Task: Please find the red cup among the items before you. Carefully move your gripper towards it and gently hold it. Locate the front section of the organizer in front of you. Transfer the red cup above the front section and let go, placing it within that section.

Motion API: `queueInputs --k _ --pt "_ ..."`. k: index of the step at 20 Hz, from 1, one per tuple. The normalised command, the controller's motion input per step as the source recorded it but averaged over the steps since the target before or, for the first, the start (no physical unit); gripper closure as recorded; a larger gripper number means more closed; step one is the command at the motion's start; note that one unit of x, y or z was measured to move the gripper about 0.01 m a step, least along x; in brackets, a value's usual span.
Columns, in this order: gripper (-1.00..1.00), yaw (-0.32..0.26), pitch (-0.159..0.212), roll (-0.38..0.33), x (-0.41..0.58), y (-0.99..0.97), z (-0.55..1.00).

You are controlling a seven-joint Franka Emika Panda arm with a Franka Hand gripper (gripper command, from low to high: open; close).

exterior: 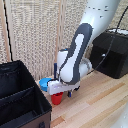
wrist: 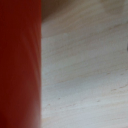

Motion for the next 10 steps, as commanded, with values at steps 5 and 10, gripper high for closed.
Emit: queueInputs --k 5,10 --pt "1.0 0.0 -0.008 -0.037 -0.025 0.03 -0.08" --pt "1.0 0.015 -0.079 -0.03 -0.057 0.1 -0.05"
